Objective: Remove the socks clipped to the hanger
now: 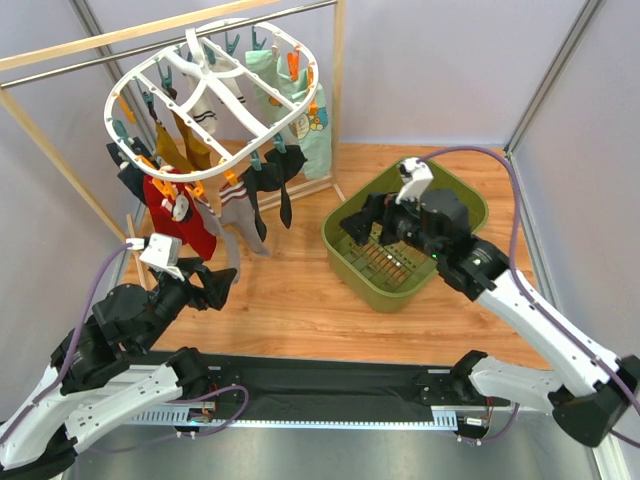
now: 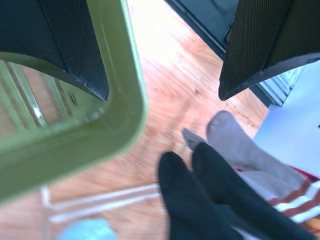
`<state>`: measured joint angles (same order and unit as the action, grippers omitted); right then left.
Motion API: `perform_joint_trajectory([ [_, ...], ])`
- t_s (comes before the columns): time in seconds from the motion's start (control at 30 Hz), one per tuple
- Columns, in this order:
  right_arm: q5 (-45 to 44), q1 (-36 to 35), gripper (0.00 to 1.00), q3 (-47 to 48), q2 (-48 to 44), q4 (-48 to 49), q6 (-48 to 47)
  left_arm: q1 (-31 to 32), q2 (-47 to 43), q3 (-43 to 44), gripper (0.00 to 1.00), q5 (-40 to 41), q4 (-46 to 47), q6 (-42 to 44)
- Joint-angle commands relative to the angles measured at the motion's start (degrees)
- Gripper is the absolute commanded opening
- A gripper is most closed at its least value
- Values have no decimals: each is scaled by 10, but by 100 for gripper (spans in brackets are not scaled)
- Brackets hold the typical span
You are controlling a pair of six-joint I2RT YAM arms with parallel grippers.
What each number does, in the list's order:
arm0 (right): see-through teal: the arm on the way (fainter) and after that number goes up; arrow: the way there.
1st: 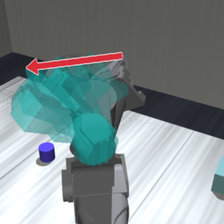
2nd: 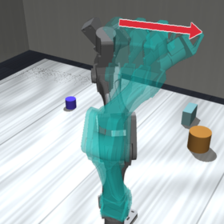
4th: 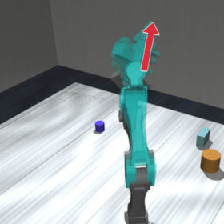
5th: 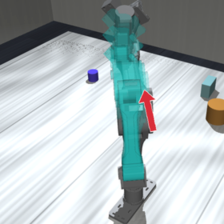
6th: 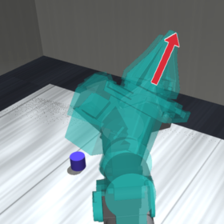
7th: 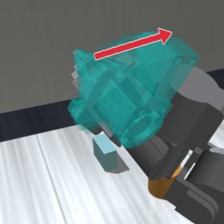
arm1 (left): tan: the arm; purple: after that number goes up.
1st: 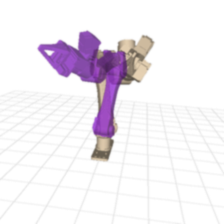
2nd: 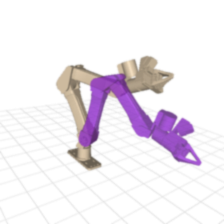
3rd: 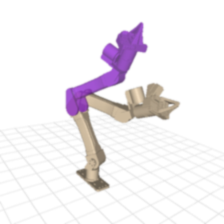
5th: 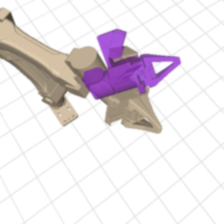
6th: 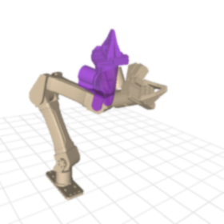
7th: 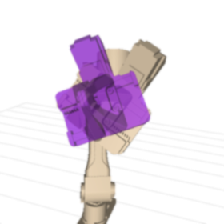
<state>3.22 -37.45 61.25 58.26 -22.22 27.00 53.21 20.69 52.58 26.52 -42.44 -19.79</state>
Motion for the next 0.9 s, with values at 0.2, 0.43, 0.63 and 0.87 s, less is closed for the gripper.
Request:
perform_joint_trajectory([
  [0.2, -18, -75, 79, 113, 178, 171, -124, -1, 3, -12, 86, -25, -45, -65],
  [0.43, -21, -79, 68, 116, 281, 298, -145, -1, 19, -45, 88, -122, -6, -60],
  [0.63, -1, -97, 68, 101, 348, 396, -165, -1, 14, -63, 89, -132, 11, -43],
  [0.87, -41, -95, 65, 146, 430, 402, -162, -1, 5, -66, 89, -128, 11, -37],
])
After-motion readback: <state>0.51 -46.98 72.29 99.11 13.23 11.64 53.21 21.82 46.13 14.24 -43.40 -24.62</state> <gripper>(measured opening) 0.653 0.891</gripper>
